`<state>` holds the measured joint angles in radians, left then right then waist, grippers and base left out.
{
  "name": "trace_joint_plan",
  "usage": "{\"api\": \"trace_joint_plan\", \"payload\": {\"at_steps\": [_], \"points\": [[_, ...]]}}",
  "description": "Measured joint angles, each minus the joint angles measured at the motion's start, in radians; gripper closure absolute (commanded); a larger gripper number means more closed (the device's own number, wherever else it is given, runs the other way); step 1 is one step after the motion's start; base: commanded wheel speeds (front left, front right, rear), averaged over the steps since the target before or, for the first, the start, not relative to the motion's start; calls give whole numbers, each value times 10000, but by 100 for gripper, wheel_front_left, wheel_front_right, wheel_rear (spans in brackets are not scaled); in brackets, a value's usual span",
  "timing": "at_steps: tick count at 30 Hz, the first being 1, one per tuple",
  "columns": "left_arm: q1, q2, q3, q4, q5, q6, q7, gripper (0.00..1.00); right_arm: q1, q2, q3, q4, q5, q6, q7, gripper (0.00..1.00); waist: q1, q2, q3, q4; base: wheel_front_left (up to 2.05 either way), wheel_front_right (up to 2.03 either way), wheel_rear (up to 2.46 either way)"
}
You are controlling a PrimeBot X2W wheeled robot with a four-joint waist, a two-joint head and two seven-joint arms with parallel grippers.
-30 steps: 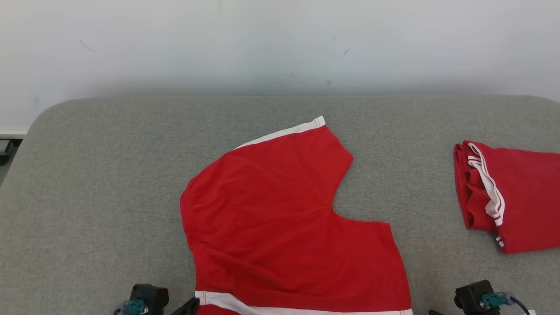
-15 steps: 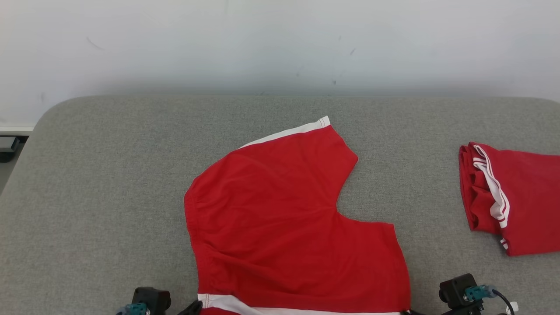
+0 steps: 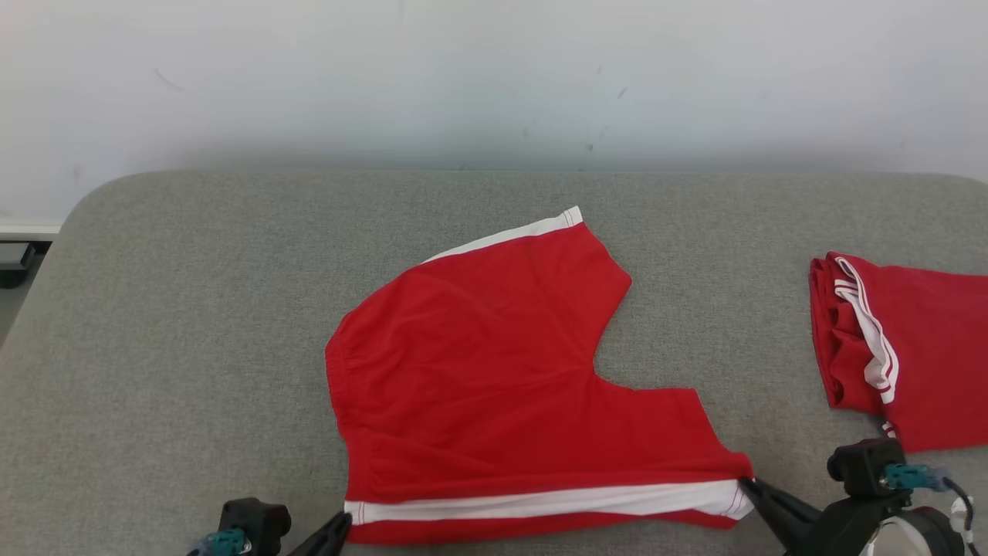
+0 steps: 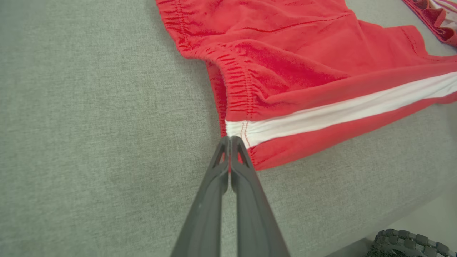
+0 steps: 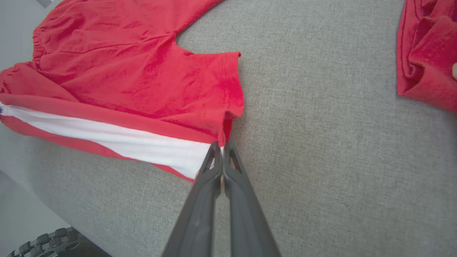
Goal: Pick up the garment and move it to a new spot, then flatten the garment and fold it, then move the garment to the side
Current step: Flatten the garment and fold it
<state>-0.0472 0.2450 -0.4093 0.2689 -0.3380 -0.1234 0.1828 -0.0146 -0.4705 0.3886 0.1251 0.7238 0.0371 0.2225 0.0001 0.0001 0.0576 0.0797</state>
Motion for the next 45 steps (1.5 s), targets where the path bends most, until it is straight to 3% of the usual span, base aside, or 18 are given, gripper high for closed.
{"api": "trace_joint_plan", "payload": {"at_steps": [8,22,45], "points": [[-56,13,48,-763,-134,-4,-255,100,-357,-318,-458,-268,224,173,-291,100,0,0,36,127,0,0,0],[-1745,263,71,-1158,-483,-13,-23,100,-3411,-577,-474,167,138,598,82,100,0,0,197,603,0,0,0],[-5604,42,-673,690,-1476,-15,291,100,-9504,351,1237,4268,-600,874,938,100,2,0,2123,1266,0,0,0]]}}
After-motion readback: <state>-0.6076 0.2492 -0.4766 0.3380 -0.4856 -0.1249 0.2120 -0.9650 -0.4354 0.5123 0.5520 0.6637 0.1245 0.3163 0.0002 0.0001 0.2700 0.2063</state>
